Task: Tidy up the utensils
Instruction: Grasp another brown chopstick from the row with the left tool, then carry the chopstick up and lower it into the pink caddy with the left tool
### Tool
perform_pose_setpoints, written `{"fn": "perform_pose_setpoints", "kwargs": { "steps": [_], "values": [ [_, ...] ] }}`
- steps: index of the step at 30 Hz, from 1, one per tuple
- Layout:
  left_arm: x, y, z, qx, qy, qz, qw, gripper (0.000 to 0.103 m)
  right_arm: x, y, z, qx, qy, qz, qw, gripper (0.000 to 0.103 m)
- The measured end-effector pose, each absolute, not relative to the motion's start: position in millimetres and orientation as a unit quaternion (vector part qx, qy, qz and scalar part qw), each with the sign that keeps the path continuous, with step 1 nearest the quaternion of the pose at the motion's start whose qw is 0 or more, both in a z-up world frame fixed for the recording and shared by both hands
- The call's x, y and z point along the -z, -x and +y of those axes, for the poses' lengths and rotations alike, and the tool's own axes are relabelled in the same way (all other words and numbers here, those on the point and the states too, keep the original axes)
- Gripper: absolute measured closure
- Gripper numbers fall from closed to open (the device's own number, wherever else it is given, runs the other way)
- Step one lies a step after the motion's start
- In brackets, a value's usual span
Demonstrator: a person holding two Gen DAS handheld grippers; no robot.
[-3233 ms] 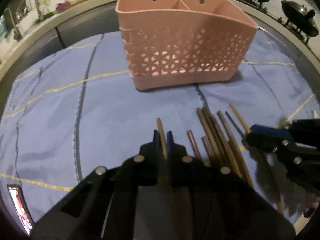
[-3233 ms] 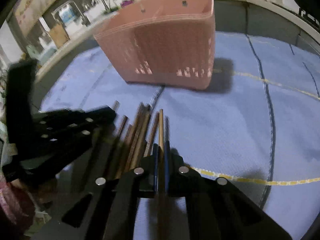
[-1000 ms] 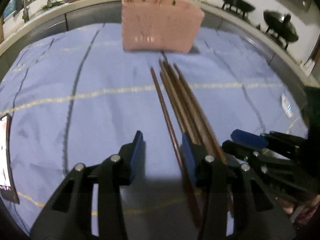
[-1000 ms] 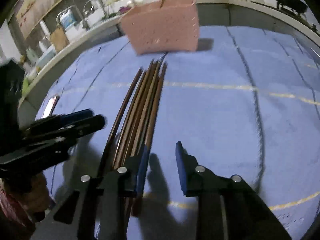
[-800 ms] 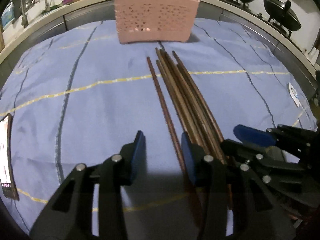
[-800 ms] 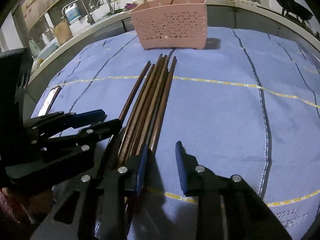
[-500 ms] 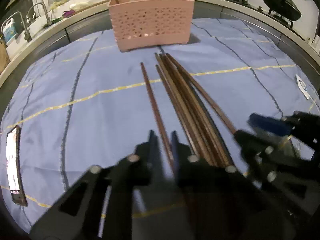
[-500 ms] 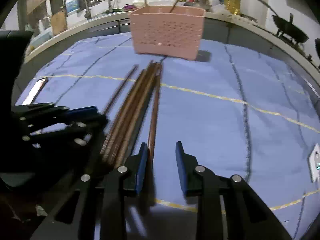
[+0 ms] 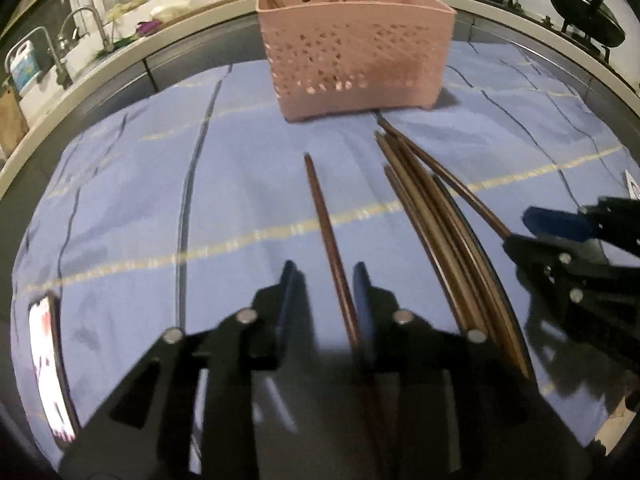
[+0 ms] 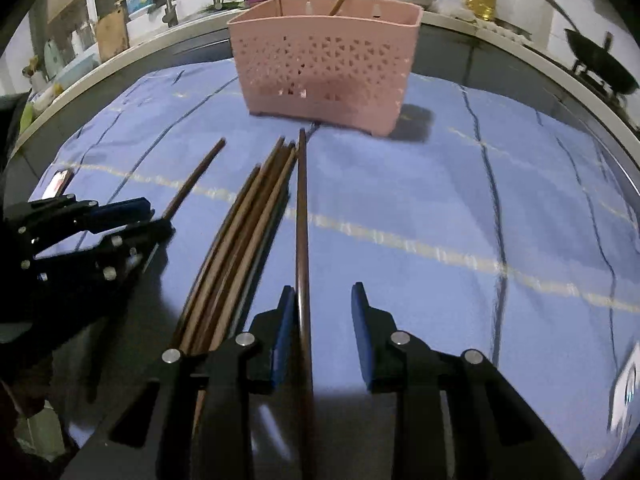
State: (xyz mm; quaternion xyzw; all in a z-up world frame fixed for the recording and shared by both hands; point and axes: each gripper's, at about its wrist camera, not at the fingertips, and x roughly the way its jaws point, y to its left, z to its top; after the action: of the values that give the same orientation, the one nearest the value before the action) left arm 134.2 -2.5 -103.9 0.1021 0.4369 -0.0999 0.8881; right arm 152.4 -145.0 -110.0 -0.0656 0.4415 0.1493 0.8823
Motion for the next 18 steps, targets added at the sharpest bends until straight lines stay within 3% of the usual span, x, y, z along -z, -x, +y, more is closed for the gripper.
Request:
{"fn": "perform_pose_setpoints", "kwargs": {
  "steps": [4,8,10,18],
  "values": [
    [102.9,-166.8,2.1,0.116,-0.073,0.442,0.886,0.076,105.7,-188.8,-135.6,-0.160,0.071,0.442,0.880,0.074],
    [102.2,-190.4,-0.7,0.122,-0.068,0.435,0.889,0.094,103.2,-221.9,-127.7,-0.171,0.067,0.440,0.879,0.076],
    [102.1,-195.0,-4.1,0.126,-0.069,0.432,0.890,0.095,102.4,-231.9,-122.0,-0.183,0.072,0.435,0.879,0.097],
    [87.4,-184.0,-2.5,0.131,-0.047,0.422,0.896,0.098,88.0,-219.3,-133.5,-0.207,0.026,0.422,0.882,0.098]
  ]
}}
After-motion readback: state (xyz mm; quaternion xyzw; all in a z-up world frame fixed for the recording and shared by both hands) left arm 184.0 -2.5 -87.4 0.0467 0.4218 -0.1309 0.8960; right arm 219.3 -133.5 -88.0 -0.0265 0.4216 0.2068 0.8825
